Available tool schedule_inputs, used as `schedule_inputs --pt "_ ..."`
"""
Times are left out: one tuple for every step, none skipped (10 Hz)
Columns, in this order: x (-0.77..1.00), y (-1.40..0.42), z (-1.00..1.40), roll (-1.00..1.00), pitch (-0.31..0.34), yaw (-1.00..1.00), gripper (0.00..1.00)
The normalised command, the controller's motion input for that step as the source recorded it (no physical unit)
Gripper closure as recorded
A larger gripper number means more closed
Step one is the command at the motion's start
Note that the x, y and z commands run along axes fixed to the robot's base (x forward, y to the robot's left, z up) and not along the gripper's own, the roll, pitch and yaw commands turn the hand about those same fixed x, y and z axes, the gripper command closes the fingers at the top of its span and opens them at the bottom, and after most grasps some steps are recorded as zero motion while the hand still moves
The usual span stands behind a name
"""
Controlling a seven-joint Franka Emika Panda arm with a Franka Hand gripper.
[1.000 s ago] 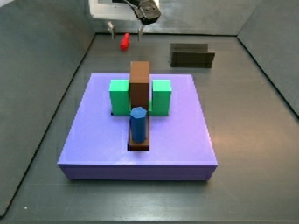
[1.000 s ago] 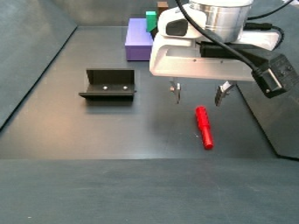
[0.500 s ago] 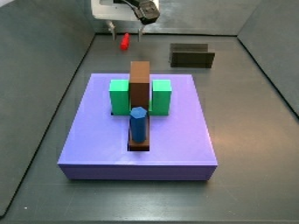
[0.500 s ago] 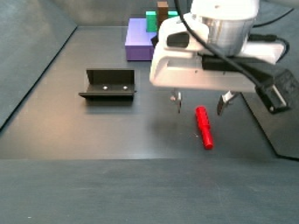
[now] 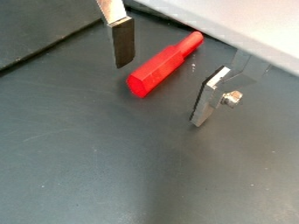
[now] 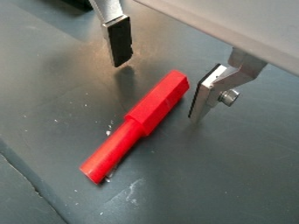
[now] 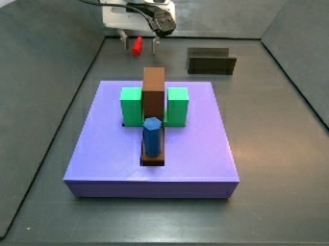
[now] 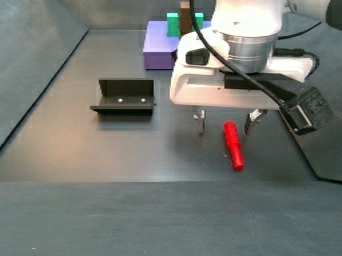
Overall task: Pick up the red object. Move up. Place the red object on the fixture. Regrasp the red object. Move to above the board. Insert the red object.
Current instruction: Pick up the red object.
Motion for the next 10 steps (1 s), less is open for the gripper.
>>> schedule_inputs --pt "0.0 0.05 -0.21 -0.12 -0.039 0.0 0.0" --pt "0.0 0.0 -0.05 -0.06 -0.024 0.0 0.0" --pt "0.0 0.0 -0.04 -0.05 -0.009 0.0 0.0" --pt "0.0 0.0 0.0 0.0 0.0 0.0 0.0" --pt "0.0 0.0 0.0 0.0 0.0 0.0 1.0" --pt "0.0 0.0 0.0 0.0 0.0 0.0 1.0" --pt "0.0 0.0 0.0 0.0 0.0 0.0 1.0" --pt "0.0 0.0 0.0 0.0 0.0 0.0 1.0" --pt "0.0 0.0 0.0 0.0 0.0 0.0 1.0" --pt "0.0 0.0 0.0 0.0 0.0 0.0 1.0"
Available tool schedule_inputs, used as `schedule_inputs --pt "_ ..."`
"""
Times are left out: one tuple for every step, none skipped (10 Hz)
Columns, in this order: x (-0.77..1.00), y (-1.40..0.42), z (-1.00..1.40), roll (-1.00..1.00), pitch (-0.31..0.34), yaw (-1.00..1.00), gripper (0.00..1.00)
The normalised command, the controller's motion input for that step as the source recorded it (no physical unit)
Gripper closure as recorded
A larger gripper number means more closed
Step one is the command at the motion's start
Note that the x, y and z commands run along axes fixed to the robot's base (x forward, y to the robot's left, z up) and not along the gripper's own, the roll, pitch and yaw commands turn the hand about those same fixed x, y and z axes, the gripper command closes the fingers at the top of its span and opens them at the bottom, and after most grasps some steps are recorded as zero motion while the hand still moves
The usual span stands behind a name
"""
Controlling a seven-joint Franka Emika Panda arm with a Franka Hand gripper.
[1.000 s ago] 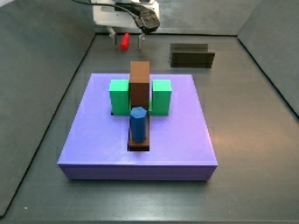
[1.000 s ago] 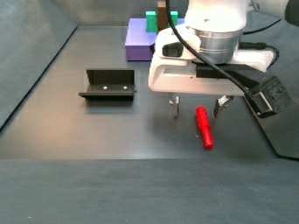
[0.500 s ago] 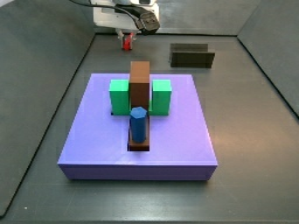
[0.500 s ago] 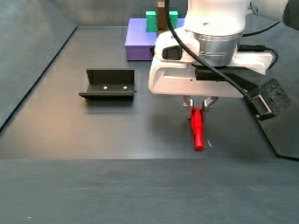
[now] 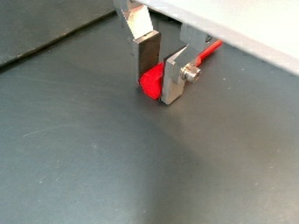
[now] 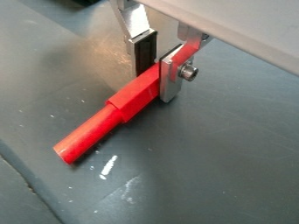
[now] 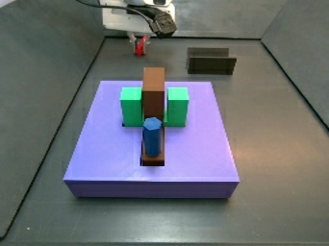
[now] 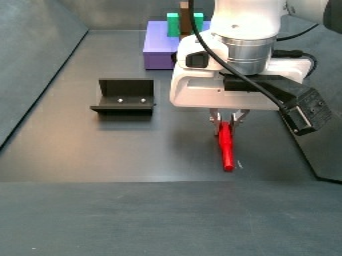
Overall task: Pick up the red object. Move up. Place the red object on the fixture. Regrasp the red object. Move to above the board. Insert the red object.
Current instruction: Pick up the red object.
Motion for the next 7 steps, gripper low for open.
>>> schedule_inputs --pt "0.0 0.0 0.0 0.0 0.0 0.0 1.0" --pt "0.0 0.0 0.0 0.0 0.0 0.0 1.0" --pt "0.0 0.0 0.0 0.0 0.0 0.0 1.0" --pt "0.0 0.0 0.0 0.0 0.0 0.0 1.0" --pt "0.0 0.0 0.0 0.0 0.0 0.0 1.0" --pt "0.0 0.0 0.0 0.0 0.0 0.0 1.0" --pt "0.0 0.0 0.0 0.0 0.0 0.0 1.0"
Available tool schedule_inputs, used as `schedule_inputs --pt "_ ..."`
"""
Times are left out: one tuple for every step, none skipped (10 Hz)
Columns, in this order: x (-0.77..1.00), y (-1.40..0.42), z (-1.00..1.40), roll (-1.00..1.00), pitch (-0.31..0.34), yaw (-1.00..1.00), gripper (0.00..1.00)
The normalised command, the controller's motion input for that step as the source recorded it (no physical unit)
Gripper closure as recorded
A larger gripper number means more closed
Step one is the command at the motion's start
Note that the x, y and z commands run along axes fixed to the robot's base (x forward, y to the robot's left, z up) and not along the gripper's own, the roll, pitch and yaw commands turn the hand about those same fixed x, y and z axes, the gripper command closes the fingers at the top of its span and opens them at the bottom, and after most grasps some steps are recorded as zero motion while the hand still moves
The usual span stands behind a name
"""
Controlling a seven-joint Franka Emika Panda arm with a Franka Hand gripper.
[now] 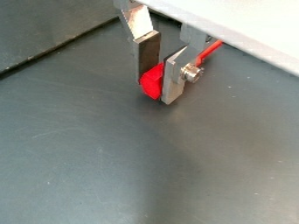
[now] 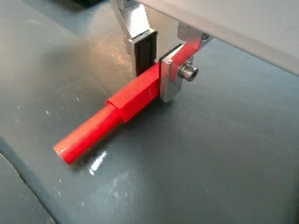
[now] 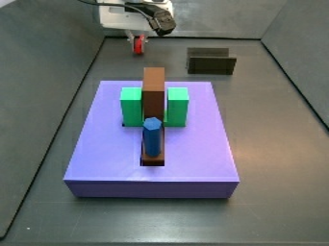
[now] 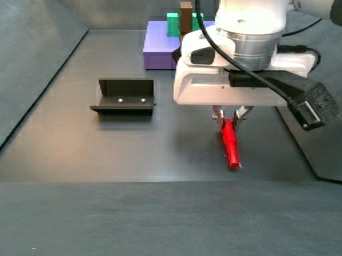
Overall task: Pick up the red object. Move up. Place the red object on the fixture. Regrasp the red object. Move to above the board. Insert the red object.
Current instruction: Pick up the red object, then move up, then place the red object on the fixture.
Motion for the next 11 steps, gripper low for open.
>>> schedule_inputs --pt "0.0 0.0 0.0 0.0 0.0 0.0 1.0" --pt "0.0 0.0 0.0 0.0 0.0 0.0 1.0" --pt "0.0 0.0 0.0 0.0 0.0 0.0 1.0" --pt "0.0 0.0 0.83 0.0 0.0 0.0 1.0" --pt "-0.02 -0.08 0.78 -0.01 0.024 -0.03 1.0" --pt "-0.05 -0.06 0.66 0.01 0.047 -0.03 1.0" --pt "-0.04 -0.04 0.31 0.09 0.05 -0.01 1.0" --pt "0.0 0.0 0.0 -0.01 0.0 0.0 1.0" --pt "0.0 0.0 -0.01 -0.04 0.0 0.0 1.0" --pt "0.0 0.0 -0.03 -0.04 0.0 0.0 1.0" --pt "0.0 0.0 -0.02 -0.03 0.0 0.0 1.0"
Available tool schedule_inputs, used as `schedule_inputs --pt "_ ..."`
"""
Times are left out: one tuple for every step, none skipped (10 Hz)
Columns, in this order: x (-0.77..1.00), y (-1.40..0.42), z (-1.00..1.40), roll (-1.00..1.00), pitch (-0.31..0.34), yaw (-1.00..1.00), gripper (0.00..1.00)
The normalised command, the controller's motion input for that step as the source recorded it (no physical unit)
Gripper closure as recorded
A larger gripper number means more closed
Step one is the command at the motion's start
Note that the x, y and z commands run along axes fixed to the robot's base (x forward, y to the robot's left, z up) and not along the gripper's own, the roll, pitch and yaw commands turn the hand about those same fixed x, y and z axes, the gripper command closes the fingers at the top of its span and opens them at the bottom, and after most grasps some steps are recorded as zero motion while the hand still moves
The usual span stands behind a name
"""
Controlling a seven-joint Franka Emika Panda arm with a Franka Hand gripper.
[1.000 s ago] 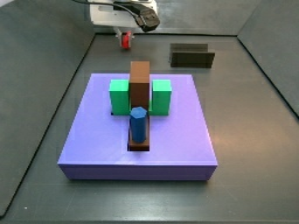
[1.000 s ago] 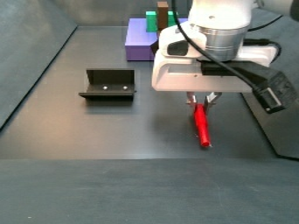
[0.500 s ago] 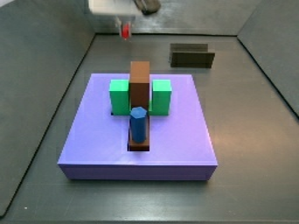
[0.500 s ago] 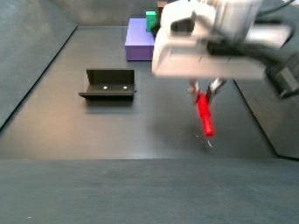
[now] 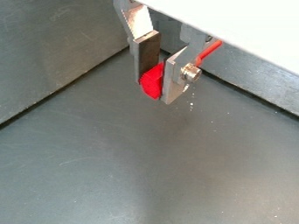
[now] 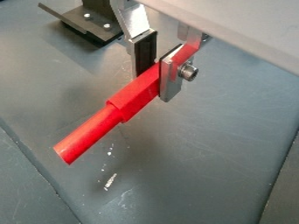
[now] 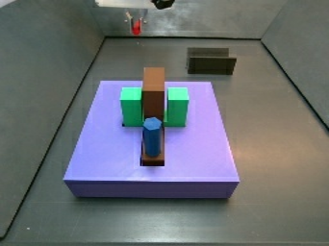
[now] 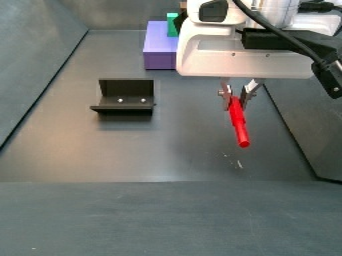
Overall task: Pick up the red object. Move up. Place the red object on the fixture. Regrasp the red object. Move to above the board. Insert the red object.
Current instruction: Place the red object on the fixture.
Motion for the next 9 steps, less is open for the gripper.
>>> schedule_inputs --pt "0.0 0.02 0.0 0.0 0.0 0.0 1.0" --pt "0.02 0.0 0.0 0.0 0.0 0.0 1.0" --pt "0.02 0.0 -0.01 0.0 0.0 0.0 1.0" --pt "0.0 0.0 -0.02 0.0 0.0 0.0 1.0" --pt "0.0 0.0 -0.02 0.0 0.0 0.0 1.0" --pt "0.0 0.0 -0.03 0.0 0.0 0.0 1.0" --pt "0.0 0.0 -0.03 0.0 0.0 0.0 1.0" --pt "0.0 0.0 -0.04 0.0 0.0 0.0 1.0" --pt "0.0 0.0 -0.04 0.0 0.0 0.0 1.0"
